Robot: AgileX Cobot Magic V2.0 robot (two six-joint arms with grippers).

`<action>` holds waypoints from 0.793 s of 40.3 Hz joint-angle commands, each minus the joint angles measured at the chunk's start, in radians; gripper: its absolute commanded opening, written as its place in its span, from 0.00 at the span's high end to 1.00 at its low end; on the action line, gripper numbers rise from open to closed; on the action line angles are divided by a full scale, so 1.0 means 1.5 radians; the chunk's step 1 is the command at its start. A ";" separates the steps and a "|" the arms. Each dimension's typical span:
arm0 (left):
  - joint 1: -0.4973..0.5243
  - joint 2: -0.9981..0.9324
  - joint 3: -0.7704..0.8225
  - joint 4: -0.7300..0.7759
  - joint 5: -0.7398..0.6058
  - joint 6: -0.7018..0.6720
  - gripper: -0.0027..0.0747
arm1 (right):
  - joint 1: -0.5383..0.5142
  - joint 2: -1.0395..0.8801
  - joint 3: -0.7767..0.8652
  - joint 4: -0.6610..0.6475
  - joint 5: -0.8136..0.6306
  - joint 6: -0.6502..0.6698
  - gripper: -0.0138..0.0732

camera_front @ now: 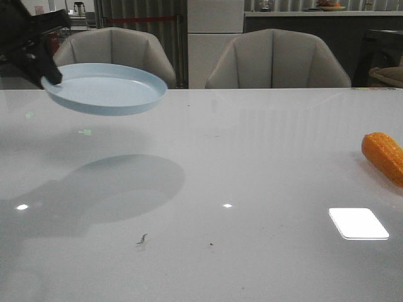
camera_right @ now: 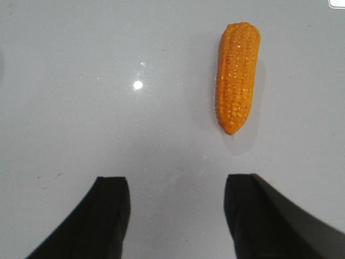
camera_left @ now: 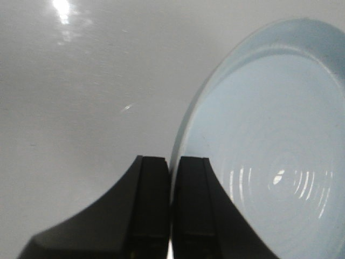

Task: Place corn on plate with both arms
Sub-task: 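Lift the plate and carry it toward the table center with left gripper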

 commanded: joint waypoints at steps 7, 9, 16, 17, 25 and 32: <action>-0.096 -0.010 -0.024 -0.056 -0.018 -0.006 0.84 | -0.005 -0.006 -0.024 0.007 -0.027 -0.001 0.27; -0.113 0.000 -0.024 -0.056 -0.019 -0.006 0.84 | -0.005 -0.006 -0.024 0.007 -0.024 -0.001 0.27; -0.157 0.043 -0.024 -0.055 -0.026 -0.006 0.84 | -0.005 -0.006 -0.024 0.007 -0.014 -0.001 0.27; -0.161 0.046 -0.024 -0.055 -0.029 -0.006 0.83 | -0.005 -0.006 -0.024 0.007 -0.014 -0.001 0.27; -0.178 0.070 -0.024 -0.044 -0.052 -0.006 0.82 | -0.005 -0.006 -0.024 0.007 -0.010 -0.001 0.27; -0.179 0.096 -0.024 -0.038 -0.054 -0.006 0.67 | -0.005 -0.006 -0.024 0.007 -0.011 -0.001 0.27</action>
